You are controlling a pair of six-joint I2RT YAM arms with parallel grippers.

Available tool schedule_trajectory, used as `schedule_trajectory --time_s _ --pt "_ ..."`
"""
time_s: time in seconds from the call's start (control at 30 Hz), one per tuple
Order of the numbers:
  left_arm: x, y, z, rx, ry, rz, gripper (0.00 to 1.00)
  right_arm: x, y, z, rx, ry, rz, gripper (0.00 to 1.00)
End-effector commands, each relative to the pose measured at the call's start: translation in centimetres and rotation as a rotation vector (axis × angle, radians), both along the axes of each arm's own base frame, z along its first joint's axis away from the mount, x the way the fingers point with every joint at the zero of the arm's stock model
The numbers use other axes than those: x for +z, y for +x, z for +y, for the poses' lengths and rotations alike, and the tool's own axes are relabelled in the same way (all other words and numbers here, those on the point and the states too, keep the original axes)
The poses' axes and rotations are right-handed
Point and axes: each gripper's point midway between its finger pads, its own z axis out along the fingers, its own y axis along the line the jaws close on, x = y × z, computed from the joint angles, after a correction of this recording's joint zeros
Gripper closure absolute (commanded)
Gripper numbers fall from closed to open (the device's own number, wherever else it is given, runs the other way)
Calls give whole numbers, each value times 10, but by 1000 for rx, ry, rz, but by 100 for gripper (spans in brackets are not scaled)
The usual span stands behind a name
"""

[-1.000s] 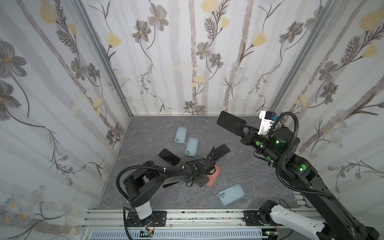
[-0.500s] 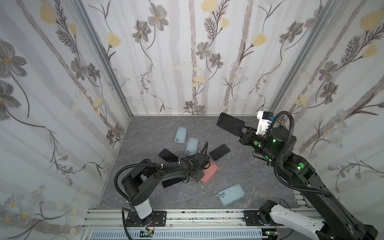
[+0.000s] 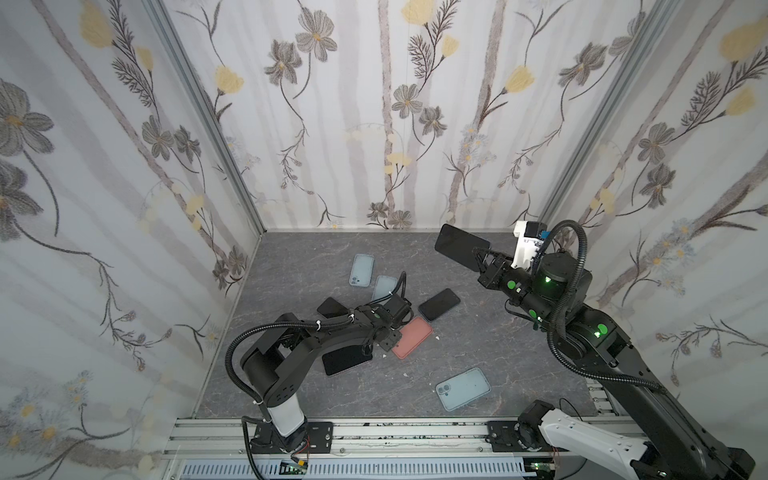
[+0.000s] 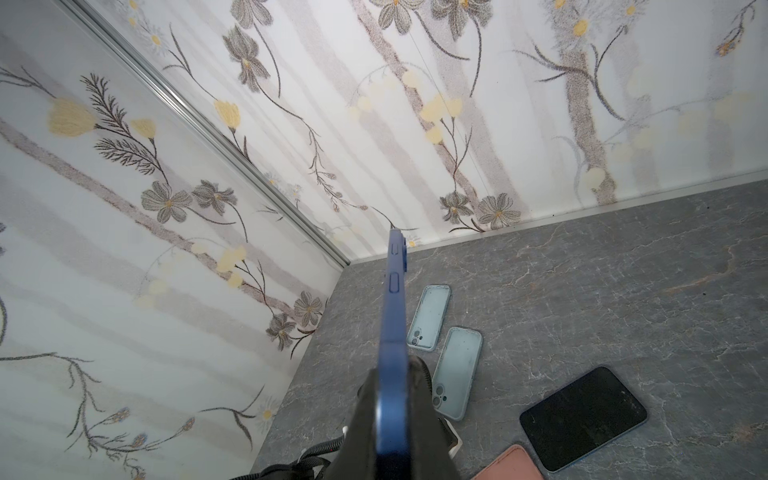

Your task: Put the phone into the phone case

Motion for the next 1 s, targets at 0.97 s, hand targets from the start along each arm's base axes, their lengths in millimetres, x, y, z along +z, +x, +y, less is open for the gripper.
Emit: schedule_trajectory --time_s 0.97 --pt "-10 -7 -114 -230 -344 250 32 20 -11 -10 -4 15 -65 100"
